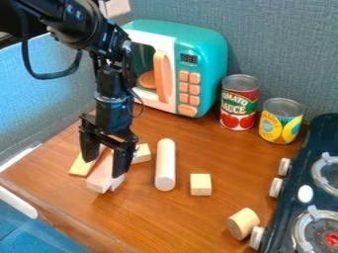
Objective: Move the triangle to the right
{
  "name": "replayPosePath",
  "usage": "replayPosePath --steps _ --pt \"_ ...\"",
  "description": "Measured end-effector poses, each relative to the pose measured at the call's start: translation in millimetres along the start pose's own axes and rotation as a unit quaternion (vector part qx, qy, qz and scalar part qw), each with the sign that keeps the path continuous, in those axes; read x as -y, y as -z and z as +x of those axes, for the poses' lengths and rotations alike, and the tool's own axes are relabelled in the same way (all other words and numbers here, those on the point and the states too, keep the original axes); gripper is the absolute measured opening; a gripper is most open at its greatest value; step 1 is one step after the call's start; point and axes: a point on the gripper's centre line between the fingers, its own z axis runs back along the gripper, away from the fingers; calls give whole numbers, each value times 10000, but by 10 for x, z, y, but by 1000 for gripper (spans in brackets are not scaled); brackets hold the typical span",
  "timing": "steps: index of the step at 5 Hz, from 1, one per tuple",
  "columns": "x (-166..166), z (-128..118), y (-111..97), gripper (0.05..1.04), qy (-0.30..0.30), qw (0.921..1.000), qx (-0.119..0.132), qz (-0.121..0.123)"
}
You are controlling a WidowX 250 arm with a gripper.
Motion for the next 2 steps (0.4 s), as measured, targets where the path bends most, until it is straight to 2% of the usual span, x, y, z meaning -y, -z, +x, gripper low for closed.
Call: replayPosePath --steps 1,2 --pt "20 -26 101 1000 60 9998 -161 -46" --pt "-5 -4 110 1000 115 9999 -92 36"
